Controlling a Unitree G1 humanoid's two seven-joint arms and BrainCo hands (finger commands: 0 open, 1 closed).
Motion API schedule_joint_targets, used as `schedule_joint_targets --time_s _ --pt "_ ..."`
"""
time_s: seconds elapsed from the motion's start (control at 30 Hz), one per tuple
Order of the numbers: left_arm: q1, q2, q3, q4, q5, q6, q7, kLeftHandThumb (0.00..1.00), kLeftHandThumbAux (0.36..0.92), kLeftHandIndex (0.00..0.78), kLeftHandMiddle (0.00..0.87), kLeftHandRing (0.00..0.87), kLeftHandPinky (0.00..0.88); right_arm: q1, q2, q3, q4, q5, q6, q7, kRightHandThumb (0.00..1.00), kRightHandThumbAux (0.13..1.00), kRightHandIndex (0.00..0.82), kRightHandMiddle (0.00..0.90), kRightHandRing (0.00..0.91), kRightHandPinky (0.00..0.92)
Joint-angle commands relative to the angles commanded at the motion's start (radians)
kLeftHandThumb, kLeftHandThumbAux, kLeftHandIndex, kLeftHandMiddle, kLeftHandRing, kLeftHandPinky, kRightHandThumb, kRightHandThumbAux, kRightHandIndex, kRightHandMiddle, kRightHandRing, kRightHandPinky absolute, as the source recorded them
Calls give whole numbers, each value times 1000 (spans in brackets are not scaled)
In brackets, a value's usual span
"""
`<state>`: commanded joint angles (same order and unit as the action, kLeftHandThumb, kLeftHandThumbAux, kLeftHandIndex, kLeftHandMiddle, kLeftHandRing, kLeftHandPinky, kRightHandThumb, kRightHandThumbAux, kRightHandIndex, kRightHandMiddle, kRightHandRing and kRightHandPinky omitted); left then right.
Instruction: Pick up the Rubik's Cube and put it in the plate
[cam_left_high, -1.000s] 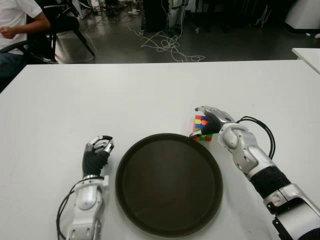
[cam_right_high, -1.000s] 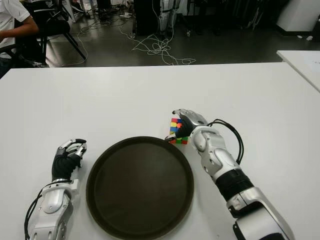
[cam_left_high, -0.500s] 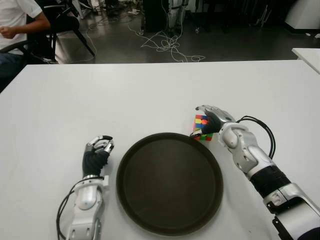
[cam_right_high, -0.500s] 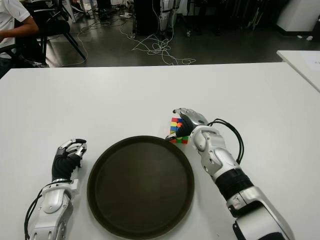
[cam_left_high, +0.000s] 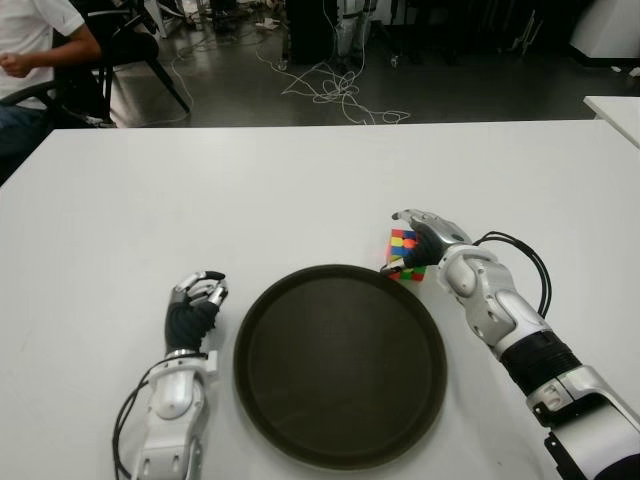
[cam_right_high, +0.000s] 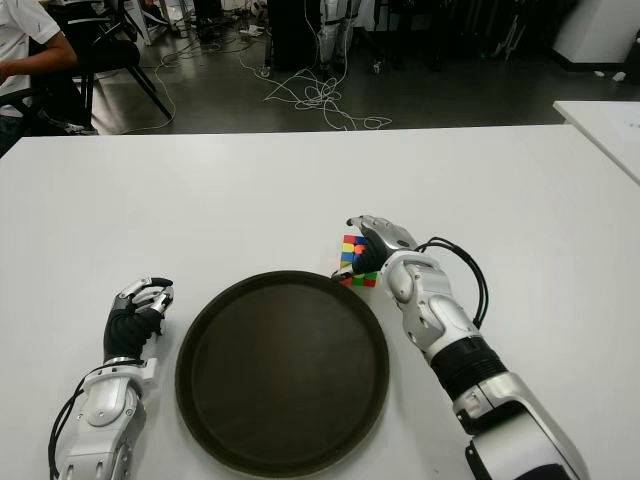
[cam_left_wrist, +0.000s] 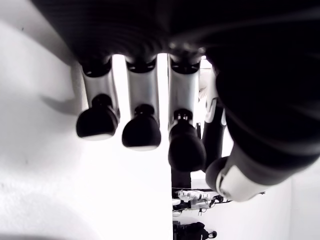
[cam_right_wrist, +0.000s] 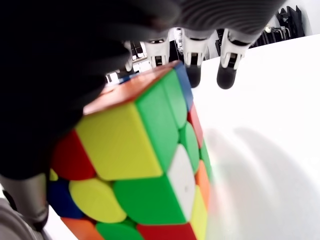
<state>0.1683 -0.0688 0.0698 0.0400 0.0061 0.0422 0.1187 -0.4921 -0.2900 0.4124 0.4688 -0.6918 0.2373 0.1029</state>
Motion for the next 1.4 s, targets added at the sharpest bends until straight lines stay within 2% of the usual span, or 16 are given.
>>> schedule_joint_targets --time_s 0.17,0.3,0.4,0.57,1.07,1.4 --pt "1 2 -2 -5 1 3 -2 710 705 444 808 818 809 8 8 -15 3 11 -16 -52 0 755 160 232 263 315" --pt "2 3 -3 -7 4 2 0 711 704 444 809 822 814 16 18 -33 4 27 -32 -90 0 828 298 342 384 431" --pt "4 2 -4 -8 5 0 2 711 704 444 812 824 815 23 25 -46 2 38 -42 -116 0 849 382 427 481 501" --pt "5 -4 -2 -12 6 6 10 711 704 444 812 823 815 29 34 -62 6 56 -56 -156 0 868 469 542 577 580" --pt "7 -5 -2 -22 4 25 10 710 705 443 816 824 816 38 43 -79 6 78 -79 -193 89 871 585 716 739 748" --pt "7 -1 -4 -20 7 23 5 710 705 443 820 825 815 45 59 -99 -9 94 -67 -215 90 860 628 753 781 776"
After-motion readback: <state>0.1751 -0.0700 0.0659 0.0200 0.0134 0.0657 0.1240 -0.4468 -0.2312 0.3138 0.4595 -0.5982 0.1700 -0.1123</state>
